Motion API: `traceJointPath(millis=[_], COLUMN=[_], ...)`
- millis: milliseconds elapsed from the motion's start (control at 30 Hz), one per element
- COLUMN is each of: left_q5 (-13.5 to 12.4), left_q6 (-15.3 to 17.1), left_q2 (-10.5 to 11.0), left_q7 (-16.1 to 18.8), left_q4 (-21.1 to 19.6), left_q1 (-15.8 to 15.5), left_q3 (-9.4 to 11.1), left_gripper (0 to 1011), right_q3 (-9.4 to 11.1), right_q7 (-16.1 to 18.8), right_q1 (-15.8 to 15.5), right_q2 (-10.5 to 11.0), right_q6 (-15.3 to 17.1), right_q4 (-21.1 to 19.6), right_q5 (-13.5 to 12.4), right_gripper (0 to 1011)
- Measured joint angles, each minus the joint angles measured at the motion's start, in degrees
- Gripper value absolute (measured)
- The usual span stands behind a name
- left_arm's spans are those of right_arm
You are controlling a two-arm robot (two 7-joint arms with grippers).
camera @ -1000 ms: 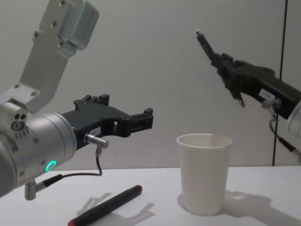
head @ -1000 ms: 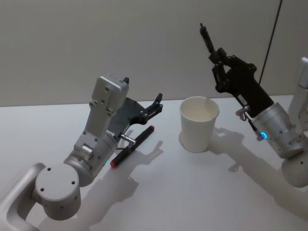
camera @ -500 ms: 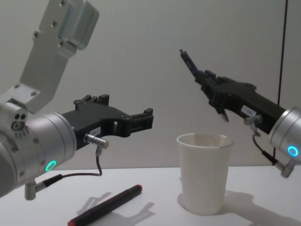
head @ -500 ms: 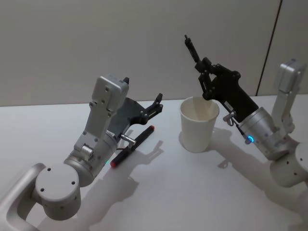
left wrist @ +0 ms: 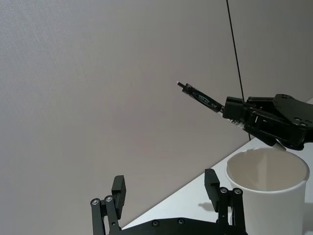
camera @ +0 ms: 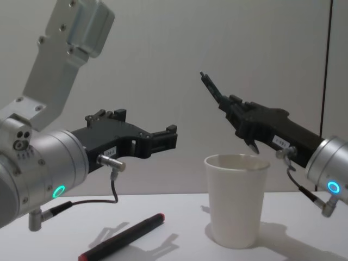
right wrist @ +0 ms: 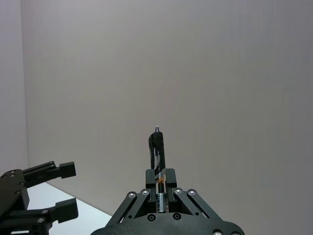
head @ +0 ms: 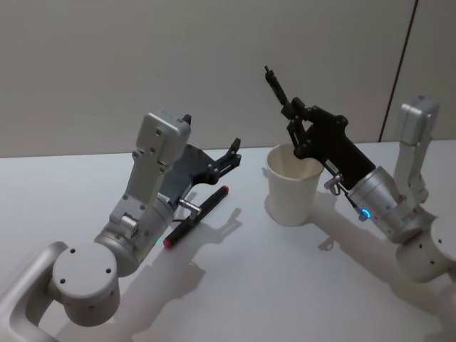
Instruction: Place the pen into the pen holder.
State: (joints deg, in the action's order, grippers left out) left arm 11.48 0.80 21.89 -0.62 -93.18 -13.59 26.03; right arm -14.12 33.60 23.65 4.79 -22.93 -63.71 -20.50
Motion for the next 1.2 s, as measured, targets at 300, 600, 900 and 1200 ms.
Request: traceJointPath(millis=[300, 600, 900, 1200], left_q5=[0.00, 0.00, 0.00, 0.00], left_q6=[0.00, 0.00, 0.00, 0.00], left_q2=[0.00, 0.00, 0.00, 0.00], left_q7=[0.00, 0.00, 0.00, 0.00], left_q4=[0.00, 0.00, 0.00, 0.00], left_q1=[0.00, 0.00, 0.00, 0.00], left_q3=[0.00, 0.00, 0.00, 0.00], left_gripper=[1001, 1001, 1001, 1001], right_q3=[-0.32, -0.46, -0.52, -0.57], right_q7=[-0.06, -0.19, -0.26, -0.32], right_q1=[-0.54, -0.79, -0.89, -0.94], right_q2=[0.18, 0.26, 0.29, 0.33], right_q6=[0.30, 0.48, 0.55, 0.60], right_q4=[0.04, 0.04, 0.02, 0.02], right_q5=[0.98, 1.40, 1.61, 1.69], right_gripper=[110, 117, 340, 660])
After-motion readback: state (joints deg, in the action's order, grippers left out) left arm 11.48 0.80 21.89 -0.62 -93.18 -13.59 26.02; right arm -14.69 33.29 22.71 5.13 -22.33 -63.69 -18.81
